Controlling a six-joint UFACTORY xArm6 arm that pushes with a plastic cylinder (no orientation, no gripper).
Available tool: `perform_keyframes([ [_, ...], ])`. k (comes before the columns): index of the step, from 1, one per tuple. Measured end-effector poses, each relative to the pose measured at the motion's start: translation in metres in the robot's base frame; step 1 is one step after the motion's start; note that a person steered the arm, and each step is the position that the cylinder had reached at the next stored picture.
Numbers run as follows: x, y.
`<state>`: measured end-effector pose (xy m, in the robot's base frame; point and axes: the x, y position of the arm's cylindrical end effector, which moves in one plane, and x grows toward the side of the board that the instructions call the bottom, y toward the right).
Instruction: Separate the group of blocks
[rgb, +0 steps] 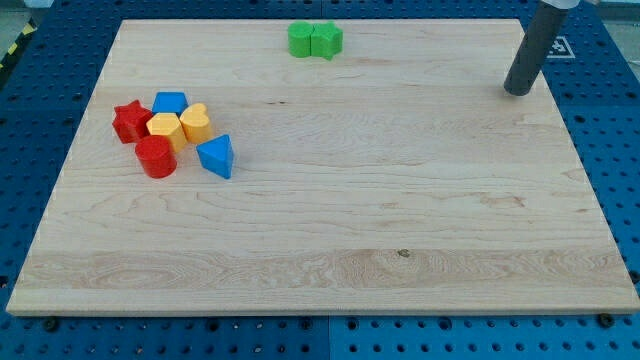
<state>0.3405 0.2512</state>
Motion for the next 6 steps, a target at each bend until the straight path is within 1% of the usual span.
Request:
perform_keyframes([
  [1, 0.000, 0.000],
  [2, 0.000, -0.024],
  [3, 0.000, -0.097],
  [4, -0.010, -0.179],
  [5, -0.027, -0.262],
  [6, -0.041, -0.357],
])
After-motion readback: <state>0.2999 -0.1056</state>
